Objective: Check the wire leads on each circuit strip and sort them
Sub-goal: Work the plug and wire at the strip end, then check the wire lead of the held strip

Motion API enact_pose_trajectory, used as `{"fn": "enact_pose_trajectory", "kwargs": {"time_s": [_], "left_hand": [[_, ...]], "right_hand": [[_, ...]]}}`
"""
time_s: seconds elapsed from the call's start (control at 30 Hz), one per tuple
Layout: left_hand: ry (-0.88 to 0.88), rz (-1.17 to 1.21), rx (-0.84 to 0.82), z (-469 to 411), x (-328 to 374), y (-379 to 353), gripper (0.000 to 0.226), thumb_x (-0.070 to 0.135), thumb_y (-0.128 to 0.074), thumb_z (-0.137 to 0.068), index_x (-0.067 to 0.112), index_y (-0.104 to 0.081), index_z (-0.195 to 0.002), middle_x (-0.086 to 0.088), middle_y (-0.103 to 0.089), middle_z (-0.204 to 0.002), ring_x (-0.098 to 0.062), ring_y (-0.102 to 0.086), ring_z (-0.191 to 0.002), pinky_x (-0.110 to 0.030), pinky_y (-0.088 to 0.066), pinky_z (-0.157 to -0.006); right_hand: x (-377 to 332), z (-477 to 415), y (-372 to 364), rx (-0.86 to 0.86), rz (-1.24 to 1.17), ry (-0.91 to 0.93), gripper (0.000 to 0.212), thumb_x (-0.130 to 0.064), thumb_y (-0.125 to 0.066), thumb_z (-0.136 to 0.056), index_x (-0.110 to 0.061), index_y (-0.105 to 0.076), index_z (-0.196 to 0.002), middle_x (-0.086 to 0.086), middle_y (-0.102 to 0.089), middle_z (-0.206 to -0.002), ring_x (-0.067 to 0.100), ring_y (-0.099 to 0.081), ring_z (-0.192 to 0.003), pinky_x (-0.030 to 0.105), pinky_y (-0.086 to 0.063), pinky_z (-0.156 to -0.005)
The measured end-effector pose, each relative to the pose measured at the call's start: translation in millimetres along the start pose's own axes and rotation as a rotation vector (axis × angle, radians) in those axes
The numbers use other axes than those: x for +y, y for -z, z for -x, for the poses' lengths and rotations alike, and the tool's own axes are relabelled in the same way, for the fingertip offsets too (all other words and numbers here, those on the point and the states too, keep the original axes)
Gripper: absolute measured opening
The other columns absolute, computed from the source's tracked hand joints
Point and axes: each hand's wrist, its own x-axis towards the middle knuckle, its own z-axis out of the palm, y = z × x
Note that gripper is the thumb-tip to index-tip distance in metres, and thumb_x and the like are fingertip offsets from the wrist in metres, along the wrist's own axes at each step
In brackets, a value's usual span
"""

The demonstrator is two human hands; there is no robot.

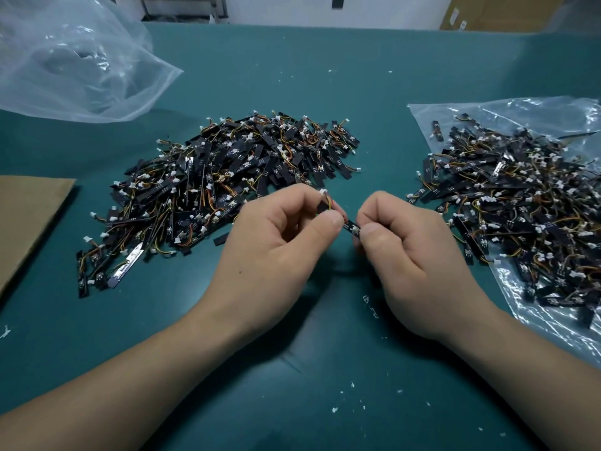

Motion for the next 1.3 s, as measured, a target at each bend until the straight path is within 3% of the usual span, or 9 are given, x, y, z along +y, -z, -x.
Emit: {"fn": "enact_pose_trajectory", "kwargs": {"time_s": [0.13,0.3,0.43,0.57,0.77,0.93,1.03,1.13,1.3], "left_hand": [[0.002,-0.017,-0.001,-0.7,-0.6,-0.6,0.012,0.020,-0.061,-0.092,0.013,-0.067,-0.084,0.009,-0.050,-0.061,-0.012,-0.040,-0.058,-0.027,-0.035,-0.054],[-0.016,-0.016,0.017,-1.7,-0.9,0.3,0.015,0.018,-0.063,-0.092,0.011,-0.061,-0.079,0.011,-0.048,-0.061,-0.008,-0.037,-0.055,-0.019,-0.033,-0.053],[-0.002,0.019,0.037,-1.5,-1.6,-0.6,0.004,0.015,-0.064,-0.091,0.016,-0.063,-0.086,0.012,-0.049,-0.061,-0.003,-0.038,-0.054,-0.013,-0.033,-0.053],[-0.035,-0.018,0.043,-1.7,-0.9,0.4,0.007,0.012,-0.068,-0.090,0.019,-0.065,-0.089,0.003,-0.057,-0.068,-0.015,-0.042,-0.059,-0.016,-0.037,-0.055],[-0.103,-0.139,-0.017,2.3,0.7,1.5,0.007,0.012,-0.069,-0.089,0.017,-0.066,-0.085,-0.010,-0.033,-0.055,-0.009,-0.030,-0.052,-0.015,-0.030,-0.053],[-0.100,-0.120,-0.032,3.0,3.4,0.4,0.012,0.008,-0.060,-0.092,0.016,-0.068,-0.090,-0.017,-0.049,-0.062,-0.012,-0.037,-0.054,-0.020,-0.032,-0.052],[-0.021,0.001,0.064,0.1,3.3,1.2,0.006,0.015,-0.057,-0.095,0.016,-0.062,-0.097,-0.009,-0.047,-0.064,-0.009,-0.038,-0.057,-0.020,-0.033,-0.053],[-0.017,-0.024,0.003,-0.6,2.6,1.4,0.018,0.024,-0.058,-0.097,0.009,-0.065,-0.088,0.013,-0.048,-0.061,-0.004,-0.041,-0.058,-0.017,-0.035,-0.056],[-0.025,-0.136,-0.031,0.4,4.1,-0.3,0.023,0.020,-0.060,-0.094,0.008,-0.065,-0.075,0.011,-0.045,-0.056,-0.004,-0.037,-0.053,-0.017,-0.032,-0.052]], "right_hand": [[0.6,0.1,1.6,-0.047,-0.032,-0.004,0.022,-0.030,-0.041,-0.089,-0.020,-0.047,-0.070,-0.002,-0.047,-0.060,0.010,-0.039,-0.056,0.032,-0.034,-0.054],[2.7,0.0,0.5,-0.149,-0.001,0.010,0.034,-0.037,-0.044,-0.099,-0.019,-0.055,-0.072,-0.001,-0.054,-0.062,0.019,-0.051,-0.060,0.041,-0.043,-0.057],[4.6,-1.0,0.5,-0.110,-0.104,0.008,0.032,-0.027,-0.049,-0.100,-0.023,-0.058,-0.070,0.004,-0.053,-0.059,0.016,-0.048,-0.054,0.030,-0.038,-0.055],[7.0,-1.7,0.8,-0.162,-0.124,-0.022,0.032,-0.023,-0.050,-0.101,-0.019,-0.061,-0.070,-0.002,-0.058,-0.061,0.010,-0.051,-0.055,0.020,-0.036,-0.057],[8.5,-3.0,-0.6,-0.100,-0.211,-0.074,0.031,-0.035,-0.049,-0.100,-0.023,-0.063,-0.075,-0.004,-0.058,-0.061,0.007,-0.048,-0.053,0.023,-0.037,-0.055],[7.6,-3.5,1.0,-0.061,-0.269,-0.064,0.034,-0.041,-0.047,-0.099,-0.022,-0.064,-0.076,-0.001,-0.055,-0.059,0.010,-0.046,-0.053,0.025,-0.037,-0.054],[7.4,-1.7,2.9,-0.095,-0.290,-0.039,0.033,-0.036,-0.048,-0.100,-0.019,-0.064,-0.077,0.000,-0.056,-0.060,0.009,-0.046,-0.053,0.022,-0.037,-0.053],[7.0,-0.2,3.2,-0.108,-0.308,-0.025,0.032,-0.035,-0.049,-0.099,-0.019,-0.066,-0.078,0.004,-0.057,-0.061,0.012,-0.047,-0.052,0.022,-0.037,-0.053],[4.1,-0.3,2.2,-0.136,-0.312,-0.043,0.031,-0.038,-0.049,-0.096,-0.019,-0.066,-0.079,0.004,-0.058,-0.062,0.013,-0.047,-0.052,0.025,-0.039,-0.052]]}}
